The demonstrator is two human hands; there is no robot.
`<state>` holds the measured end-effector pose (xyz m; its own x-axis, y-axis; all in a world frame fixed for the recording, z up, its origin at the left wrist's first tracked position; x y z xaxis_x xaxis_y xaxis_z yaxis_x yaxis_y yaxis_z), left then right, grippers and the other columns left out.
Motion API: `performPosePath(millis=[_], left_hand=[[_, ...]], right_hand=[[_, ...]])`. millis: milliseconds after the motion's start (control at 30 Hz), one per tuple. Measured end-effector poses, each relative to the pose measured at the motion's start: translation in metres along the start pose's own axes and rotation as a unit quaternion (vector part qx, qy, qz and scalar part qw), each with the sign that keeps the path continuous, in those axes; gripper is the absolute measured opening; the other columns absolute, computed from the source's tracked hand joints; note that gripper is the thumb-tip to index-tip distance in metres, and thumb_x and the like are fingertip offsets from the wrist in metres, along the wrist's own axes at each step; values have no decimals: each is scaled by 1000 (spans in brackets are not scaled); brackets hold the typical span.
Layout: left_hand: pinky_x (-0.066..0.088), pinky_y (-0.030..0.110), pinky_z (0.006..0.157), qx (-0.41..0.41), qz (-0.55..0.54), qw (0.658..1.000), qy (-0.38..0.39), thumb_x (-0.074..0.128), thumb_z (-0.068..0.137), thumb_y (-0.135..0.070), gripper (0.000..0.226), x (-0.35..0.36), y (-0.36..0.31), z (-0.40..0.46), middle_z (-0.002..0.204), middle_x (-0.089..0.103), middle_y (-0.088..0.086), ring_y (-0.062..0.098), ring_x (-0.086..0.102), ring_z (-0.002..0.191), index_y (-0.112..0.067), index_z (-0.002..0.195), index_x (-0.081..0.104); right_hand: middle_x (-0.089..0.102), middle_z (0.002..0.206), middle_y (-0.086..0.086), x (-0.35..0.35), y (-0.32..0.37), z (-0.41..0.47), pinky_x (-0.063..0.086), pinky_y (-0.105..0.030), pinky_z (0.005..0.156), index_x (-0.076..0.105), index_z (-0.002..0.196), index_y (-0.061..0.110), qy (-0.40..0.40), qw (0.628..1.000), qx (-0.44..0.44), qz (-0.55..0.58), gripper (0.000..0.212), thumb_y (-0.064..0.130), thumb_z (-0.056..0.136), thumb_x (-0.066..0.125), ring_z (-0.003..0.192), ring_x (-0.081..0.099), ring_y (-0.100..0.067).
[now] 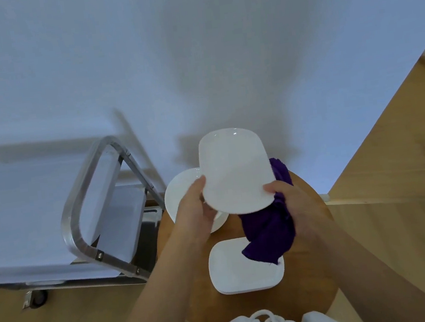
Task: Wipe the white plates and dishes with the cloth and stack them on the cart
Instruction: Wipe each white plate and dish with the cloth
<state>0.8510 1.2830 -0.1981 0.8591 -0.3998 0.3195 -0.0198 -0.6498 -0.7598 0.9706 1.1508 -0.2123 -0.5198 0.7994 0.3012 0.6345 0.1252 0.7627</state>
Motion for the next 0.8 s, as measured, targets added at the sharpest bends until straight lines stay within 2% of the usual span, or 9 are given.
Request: performPosePath(millis=[100,233,300,367,433,533,600,700,800], left_hand=[[56,44,67,-60,-131,990,3,55,96,-25,13,-2,10,0,93,73,8,29,67,89,-17,104,62],[56,43,68,-27,-61,998,-20,50,96,-41,27,-12,2,-2,106,69,6,28,64,96,-24,116,59],[55,48,82,-11,6,1000,-27,46,94,-52,39,-13,-1,-4,117,65,8,30,62,104,-26,122,56],[55,47,81,0,66,997,-36,42,94,-58,30,-11,-1,-9,111,63,5,28,60,101,-34,107,56],[54,42,76,15,115,993,-35,38,95,-58,24,-3,-5,-14,100,59,0,24,58,94,-38,90,50],[53,34,68,57,156,986,-16,33,98,-56,25,8,-10,-16,96,58,-6,17,58,89,-41,86,49],[52,30,64,82,175,981,10,33,98,-55,23,16,-11,-18,99,60,-5,17,59,91,-43,92,52],[54,33,77,98,193,975,46,34,98,-53,34,24,-9,-20,115,62,1,22,59,104,-35,116,56],[50,26,74,119,208,970,51,32,98,-52,36,24,-11,-18,116,60,-5,16,57,105,-35,122,53]], right_hand=[[74,87,1,10,-2,1,52,-23,56,64,106,21,44,993,-25,-102,24,29,84,66,74,71,-15],[73,83,4,-11,25,8,53,-27,67,70,88,32,-30,970,-66,-232,45,70,78,49,77,69,-15],[71,82,0,-22,45,11,52,-33,70,65,84,33,-85,970,-78,-214,41,66,84,42,77,67,-18],[67,83,1,-7,74,11,51,-27,60,61,87,38,-70,952,-173,-241,23,48,91,41,72,65,-14],[64,92,3,18,95,8,49,-21,60,58,107,40,-51,908,-279,-310,22,36,93,42,76,63,-14],[45,115,-3,32,105,5,39,-27,82,39,139,26,-143,811,-347,-448,44,37,96,43,102,48,-20],[42,125,-9,40,105,6,35,-31,87,35,142,21,-187,767,-350,-504,48,37,96,42,112,41,-26],[43,129,-12,53,101,8,40,-35,89,39,139,18,-197,745,-349,-533,45,34,97,39,115,42,-27],[48,127,-12,69,91,1,45,-34,90,47,133,15,-185,723,-386,-542,40,33,97,41,113,47,-26]])
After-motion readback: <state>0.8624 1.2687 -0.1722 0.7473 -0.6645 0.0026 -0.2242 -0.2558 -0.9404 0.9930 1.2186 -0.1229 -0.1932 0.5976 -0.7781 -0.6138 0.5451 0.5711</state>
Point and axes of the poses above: each hand's wrist, its own z-axis towards the middle knuckle, its own x-axis out of the palm, y = z × x, the point moved 10 cm from there along z, towards the middle knuckle
